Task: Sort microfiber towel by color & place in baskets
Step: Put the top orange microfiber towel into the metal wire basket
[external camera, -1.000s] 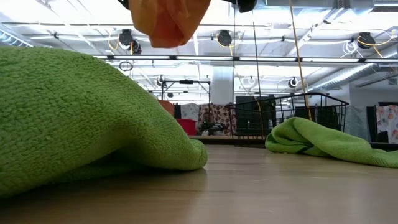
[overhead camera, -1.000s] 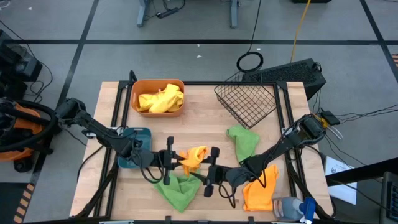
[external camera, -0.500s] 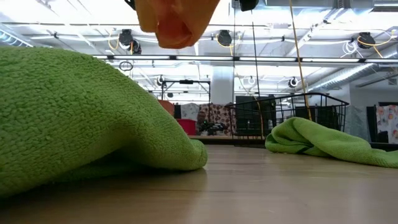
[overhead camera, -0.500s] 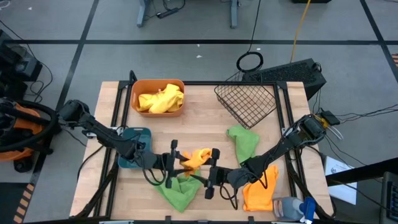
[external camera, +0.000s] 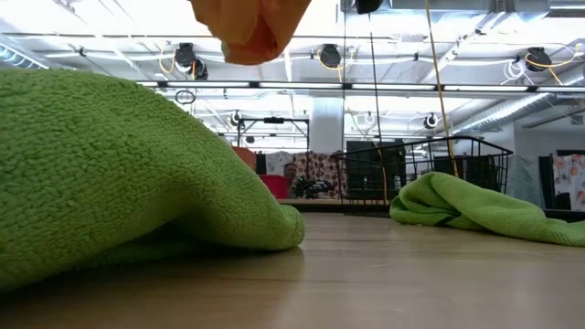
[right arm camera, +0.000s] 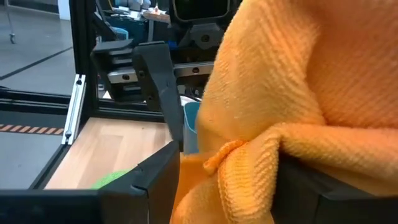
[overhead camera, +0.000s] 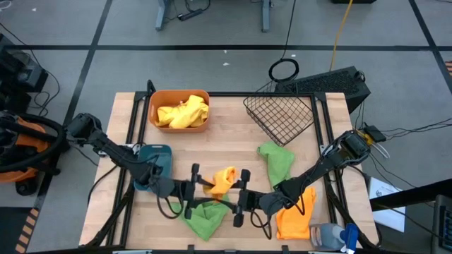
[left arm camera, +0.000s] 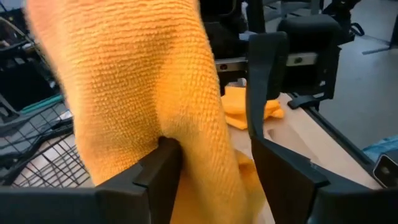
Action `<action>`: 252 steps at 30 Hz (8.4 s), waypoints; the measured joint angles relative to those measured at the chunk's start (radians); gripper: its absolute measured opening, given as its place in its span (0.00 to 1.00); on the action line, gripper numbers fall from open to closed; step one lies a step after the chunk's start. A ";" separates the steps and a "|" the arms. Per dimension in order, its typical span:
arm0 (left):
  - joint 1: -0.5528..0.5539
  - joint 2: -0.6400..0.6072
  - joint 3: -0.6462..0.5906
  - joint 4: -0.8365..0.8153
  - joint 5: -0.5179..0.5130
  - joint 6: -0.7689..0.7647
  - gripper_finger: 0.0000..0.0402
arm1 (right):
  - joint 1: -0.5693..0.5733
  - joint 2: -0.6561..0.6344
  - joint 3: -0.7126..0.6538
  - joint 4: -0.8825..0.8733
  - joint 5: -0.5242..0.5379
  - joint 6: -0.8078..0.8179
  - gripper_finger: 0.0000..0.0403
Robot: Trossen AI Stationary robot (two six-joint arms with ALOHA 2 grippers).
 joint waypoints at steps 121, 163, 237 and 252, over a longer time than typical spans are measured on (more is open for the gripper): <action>-0.202 -0.087 0.000 0.006 -0.450 0.108 0.76 | -0.043 -0.258 0.000 -0.330 -0.132 0.030 0.02; -0.118 -0.088 0.000 -0.046 -0.394 -0.001 0.76 | -0.103 -0.674 0.000 -1.332 0.292 0.556 0.02; -0.053 -0.088 0.000 -0.068 -0.282 -0.080 0.76 | -0.562 -0.643 -0.458 -1.450 0.195 1.160 0.02; -0.053 -0.087 -0.001 -0.079 -0.282 -0.081 0.76 | -0.564 -0.641 -0.460 -1.436 0.213 1.153 0.22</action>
